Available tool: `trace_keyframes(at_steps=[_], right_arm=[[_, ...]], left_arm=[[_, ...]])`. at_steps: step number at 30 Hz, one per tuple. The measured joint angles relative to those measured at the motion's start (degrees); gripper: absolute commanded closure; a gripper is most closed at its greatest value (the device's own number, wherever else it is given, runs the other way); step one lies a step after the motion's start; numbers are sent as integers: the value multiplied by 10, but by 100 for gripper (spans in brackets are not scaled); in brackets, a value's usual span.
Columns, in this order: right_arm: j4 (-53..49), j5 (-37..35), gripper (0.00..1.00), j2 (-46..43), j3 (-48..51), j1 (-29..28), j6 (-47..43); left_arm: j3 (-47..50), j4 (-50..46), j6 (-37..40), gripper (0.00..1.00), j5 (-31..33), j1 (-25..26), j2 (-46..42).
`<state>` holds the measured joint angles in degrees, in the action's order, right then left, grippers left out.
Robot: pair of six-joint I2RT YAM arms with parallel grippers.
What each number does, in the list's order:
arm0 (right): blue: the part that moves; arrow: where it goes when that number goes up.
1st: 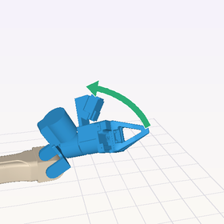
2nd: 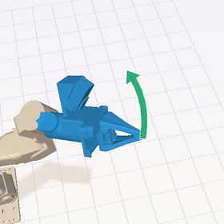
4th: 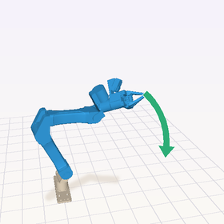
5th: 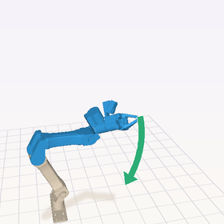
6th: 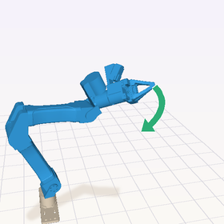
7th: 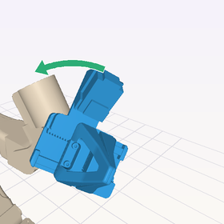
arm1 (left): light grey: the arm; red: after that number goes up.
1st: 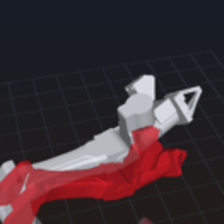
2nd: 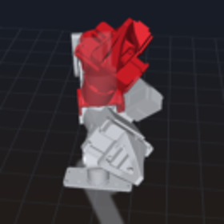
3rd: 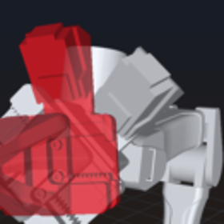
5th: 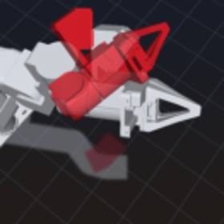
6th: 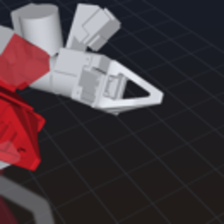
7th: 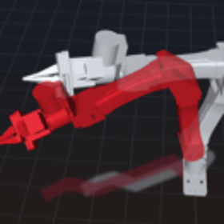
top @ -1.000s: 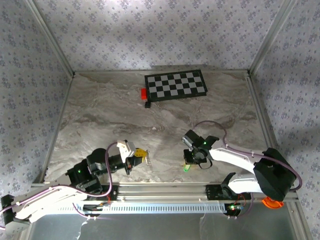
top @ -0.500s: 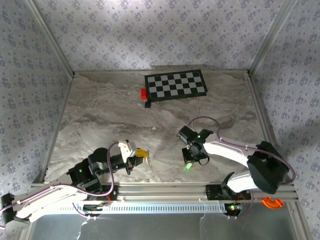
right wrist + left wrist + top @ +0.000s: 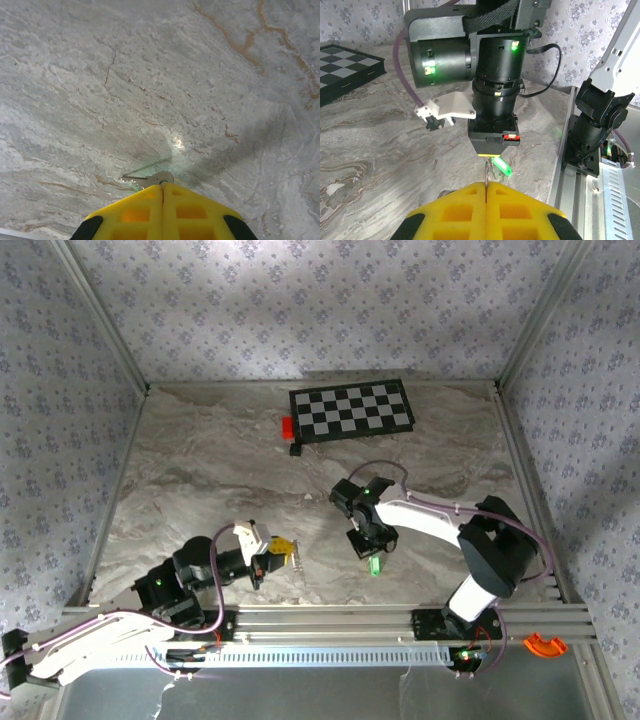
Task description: Put the keys on the keyring
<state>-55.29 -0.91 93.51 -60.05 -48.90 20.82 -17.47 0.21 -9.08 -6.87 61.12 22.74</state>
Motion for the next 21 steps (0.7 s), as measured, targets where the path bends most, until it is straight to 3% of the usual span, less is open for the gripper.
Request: trace_keyframes(at_steps=[21], right_arm=[[-70,2,100,57,-38,0,-74]], left_arm=[[0,-1,0,100,0,0,-7]])
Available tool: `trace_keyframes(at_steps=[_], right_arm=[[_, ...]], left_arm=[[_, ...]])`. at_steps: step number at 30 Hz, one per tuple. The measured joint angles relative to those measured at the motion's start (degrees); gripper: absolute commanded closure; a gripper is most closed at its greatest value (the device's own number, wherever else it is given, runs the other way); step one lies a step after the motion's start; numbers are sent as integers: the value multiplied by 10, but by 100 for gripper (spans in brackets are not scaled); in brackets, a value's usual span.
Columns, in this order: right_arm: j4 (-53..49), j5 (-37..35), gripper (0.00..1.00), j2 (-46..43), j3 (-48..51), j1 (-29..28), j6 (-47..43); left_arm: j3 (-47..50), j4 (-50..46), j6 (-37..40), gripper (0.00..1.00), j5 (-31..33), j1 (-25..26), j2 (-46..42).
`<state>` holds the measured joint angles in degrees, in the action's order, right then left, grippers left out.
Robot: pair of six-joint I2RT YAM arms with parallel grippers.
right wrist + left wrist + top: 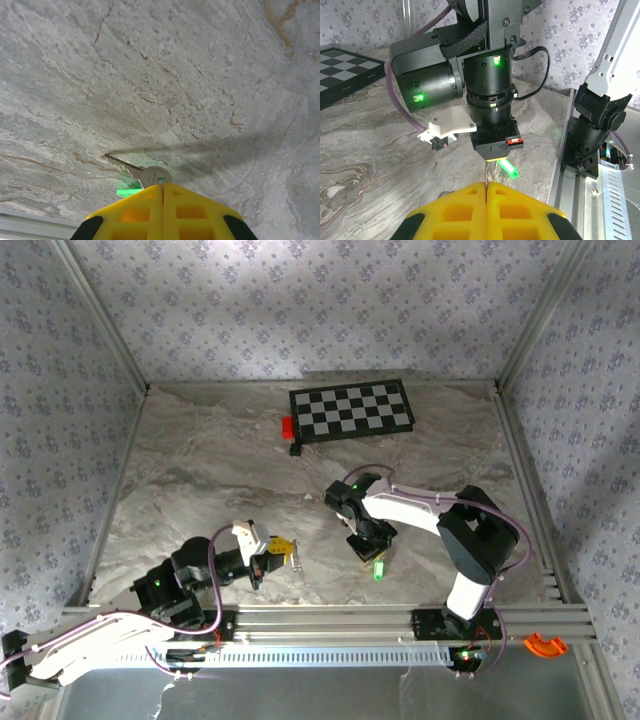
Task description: Put the keys on the keyring
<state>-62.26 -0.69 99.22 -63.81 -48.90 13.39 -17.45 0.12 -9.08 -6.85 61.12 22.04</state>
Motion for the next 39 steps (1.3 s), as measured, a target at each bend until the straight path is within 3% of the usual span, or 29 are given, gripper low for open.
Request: trace_keyframes(at_steps=[6,16,18,28,33,39], right_arm=[[-4,3,93,0,-7,0,-4],[-1,25,47,-43,-8,0,13],[5,30,42,-66,-3,1,25],[58,79,36,-191,83,42,90],[91,106,43,-226,127,61,115],[126,110,51,-206,140,56,121]], left_arm=[[0,0,0,100,0,0,0],[0,0,0,100,0,0,0],[0,0,0,100,0,0,0],[0,0,0,100,0,0,-5],[0,0,0,100,0,0,-6],[0,0,0,100,0,0,-6]])
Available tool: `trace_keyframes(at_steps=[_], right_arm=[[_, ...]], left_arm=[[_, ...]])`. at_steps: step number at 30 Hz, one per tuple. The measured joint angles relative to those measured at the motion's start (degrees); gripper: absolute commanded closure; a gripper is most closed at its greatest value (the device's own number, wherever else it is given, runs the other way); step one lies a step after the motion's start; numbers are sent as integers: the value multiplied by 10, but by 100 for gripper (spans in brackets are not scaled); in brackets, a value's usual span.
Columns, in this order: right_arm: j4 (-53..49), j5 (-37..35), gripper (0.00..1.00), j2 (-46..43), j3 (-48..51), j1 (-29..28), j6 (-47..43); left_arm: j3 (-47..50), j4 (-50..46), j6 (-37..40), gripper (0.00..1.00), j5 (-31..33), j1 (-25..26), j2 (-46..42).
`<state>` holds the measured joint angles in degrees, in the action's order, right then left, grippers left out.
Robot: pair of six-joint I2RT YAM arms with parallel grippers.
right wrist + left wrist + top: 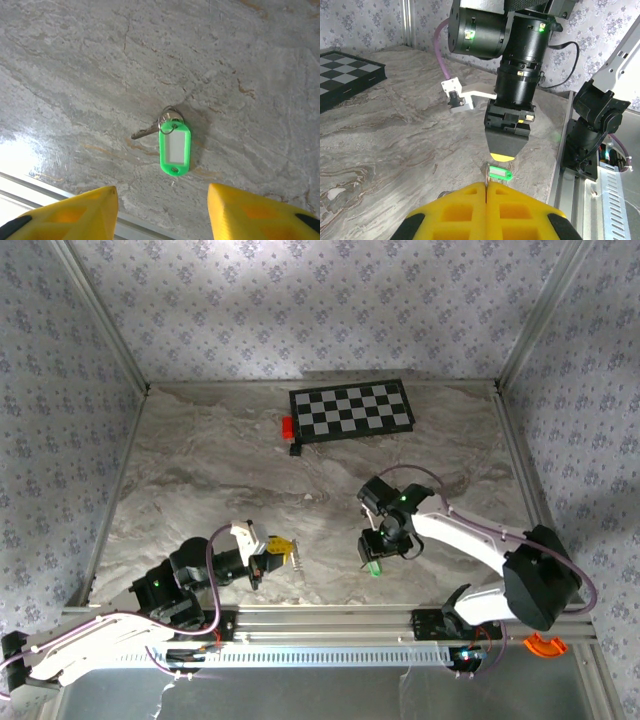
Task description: Put the keys on the keyring
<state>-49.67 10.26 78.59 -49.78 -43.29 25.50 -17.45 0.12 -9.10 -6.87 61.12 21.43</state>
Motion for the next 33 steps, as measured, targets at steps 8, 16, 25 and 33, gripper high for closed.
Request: trace_keyframes(at_steps=[8,16,25,33], right_arm=[[0,-47,54,54,-15,-37,-16],[3,-86,61,77,-20,-56,-31],[22,-101,64,85,-20,-69,-43],[31,-101,66,113,-20,-79,-53]], left_arm=[[0,0,0,100,0,0,0],[0,0,0,100,0,0,0],[0,0,0,100,0,0,0],[0,0,0,100,0,0,0]])
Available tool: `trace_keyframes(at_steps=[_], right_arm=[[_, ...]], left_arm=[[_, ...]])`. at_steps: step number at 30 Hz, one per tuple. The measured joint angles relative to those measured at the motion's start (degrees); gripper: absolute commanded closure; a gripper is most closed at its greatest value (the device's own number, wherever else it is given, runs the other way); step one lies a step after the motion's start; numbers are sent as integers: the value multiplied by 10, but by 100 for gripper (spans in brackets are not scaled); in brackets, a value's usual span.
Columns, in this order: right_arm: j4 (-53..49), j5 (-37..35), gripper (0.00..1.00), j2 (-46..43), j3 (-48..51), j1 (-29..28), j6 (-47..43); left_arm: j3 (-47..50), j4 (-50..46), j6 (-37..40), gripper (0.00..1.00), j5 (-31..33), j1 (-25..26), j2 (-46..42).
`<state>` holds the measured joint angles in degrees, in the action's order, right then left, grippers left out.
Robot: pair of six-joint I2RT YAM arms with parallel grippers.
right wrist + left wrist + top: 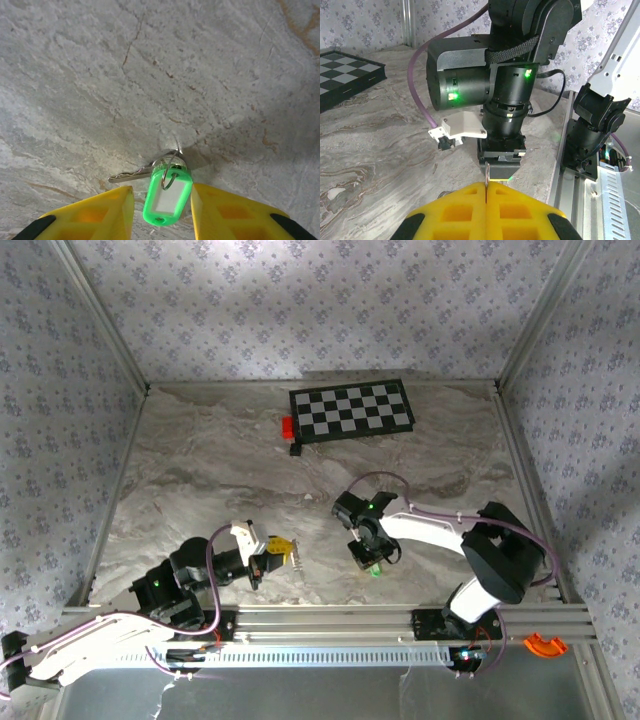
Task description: Put the keys on the keyring
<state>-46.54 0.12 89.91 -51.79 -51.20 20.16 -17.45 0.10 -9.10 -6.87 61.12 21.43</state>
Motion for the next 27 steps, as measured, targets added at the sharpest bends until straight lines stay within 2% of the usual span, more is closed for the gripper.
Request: trace_keyframes(at_steps=[15,27], right_arm=[[14,-8,78,1,0,-1,-3],[14,-9,81,1,0,-1,-3]], left_arm=[[0,0,0,100,0,0,0],[0,0,0,100,0,0,0]])
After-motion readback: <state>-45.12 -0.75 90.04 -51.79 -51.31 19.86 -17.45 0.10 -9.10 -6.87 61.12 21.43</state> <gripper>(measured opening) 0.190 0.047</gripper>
